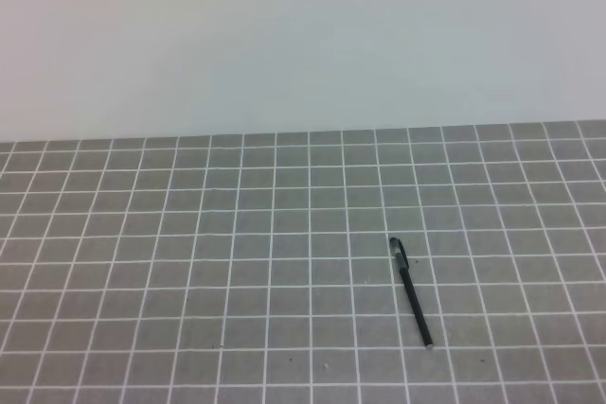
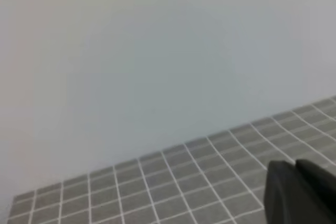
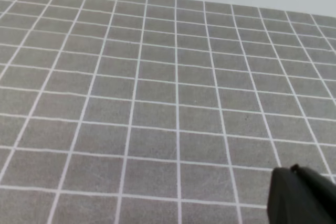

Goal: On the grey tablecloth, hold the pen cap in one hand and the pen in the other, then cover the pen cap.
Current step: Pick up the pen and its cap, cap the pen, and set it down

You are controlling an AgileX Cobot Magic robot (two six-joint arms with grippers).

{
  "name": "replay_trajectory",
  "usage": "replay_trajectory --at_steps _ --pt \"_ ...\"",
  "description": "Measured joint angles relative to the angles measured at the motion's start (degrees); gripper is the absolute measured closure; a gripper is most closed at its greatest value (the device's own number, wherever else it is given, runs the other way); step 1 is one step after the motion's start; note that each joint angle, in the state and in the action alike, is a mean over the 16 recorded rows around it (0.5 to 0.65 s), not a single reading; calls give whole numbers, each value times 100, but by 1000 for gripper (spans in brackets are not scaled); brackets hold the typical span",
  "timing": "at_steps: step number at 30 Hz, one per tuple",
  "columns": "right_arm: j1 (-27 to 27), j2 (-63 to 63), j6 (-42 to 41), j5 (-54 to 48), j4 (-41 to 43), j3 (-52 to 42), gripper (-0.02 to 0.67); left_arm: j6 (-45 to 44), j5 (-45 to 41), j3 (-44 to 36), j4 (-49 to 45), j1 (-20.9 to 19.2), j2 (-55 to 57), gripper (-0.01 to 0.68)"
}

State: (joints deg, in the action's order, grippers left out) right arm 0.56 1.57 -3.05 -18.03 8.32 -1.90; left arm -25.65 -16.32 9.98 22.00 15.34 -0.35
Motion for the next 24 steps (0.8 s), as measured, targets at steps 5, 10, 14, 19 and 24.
replay_trajectory --at_steps 5,10,14,19,24 --pt "0 0 0 0 0 0 649 483 651 -507 -473 24 -55 672" --pt "0 0 0 0 0 0 649 647 946 -948 -595 51 -109 672" --pt "0 0 0 0 0 0 650 741 906 -1143 -608 57 -128 672" --pt "0 0 0 0 0 0 651 890 744 -1242 -592 57 -128 672" --pt "0 0 0 0 0 0 652 1047 451 -1242 -578 57 -128 672"
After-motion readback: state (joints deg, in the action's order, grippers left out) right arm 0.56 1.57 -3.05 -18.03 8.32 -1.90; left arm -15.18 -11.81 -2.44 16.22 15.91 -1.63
